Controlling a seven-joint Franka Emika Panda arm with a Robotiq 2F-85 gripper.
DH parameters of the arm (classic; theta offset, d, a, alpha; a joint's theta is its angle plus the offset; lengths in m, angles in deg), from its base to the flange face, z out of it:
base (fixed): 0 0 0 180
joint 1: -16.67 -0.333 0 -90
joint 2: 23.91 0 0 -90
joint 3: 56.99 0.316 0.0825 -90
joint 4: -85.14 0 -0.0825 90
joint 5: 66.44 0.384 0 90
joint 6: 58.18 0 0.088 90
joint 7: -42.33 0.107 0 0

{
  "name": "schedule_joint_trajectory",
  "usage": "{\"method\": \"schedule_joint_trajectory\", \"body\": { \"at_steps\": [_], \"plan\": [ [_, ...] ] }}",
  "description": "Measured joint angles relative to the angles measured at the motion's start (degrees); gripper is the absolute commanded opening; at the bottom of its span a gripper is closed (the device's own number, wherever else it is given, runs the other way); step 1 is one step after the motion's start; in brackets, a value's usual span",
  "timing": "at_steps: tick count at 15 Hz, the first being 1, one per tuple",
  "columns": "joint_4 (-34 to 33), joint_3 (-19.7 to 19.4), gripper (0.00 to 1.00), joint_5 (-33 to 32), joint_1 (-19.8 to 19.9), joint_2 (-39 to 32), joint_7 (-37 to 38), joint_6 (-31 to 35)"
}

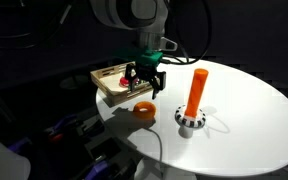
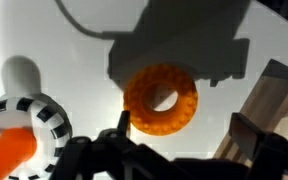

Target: Remove the orange circular object from the box

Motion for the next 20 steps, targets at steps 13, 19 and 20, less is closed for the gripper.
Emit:
{"method": "schedule_joint_trajectory", "body": {
  "at_steps": [13, 19, 20],
  "plan": [
    [2.74, 1.27, 1.0, 0.76, -2.54, 12.85, 12.87, -3.21],
    [3.13, 2.47, 1.0, -5.46, -2.87, 19.5, 22.15, -9.7],
    [3.13, 2.72, 1.0, -5.73, -2.91, 20.28, 22.72, -10.65]
  ]
}}
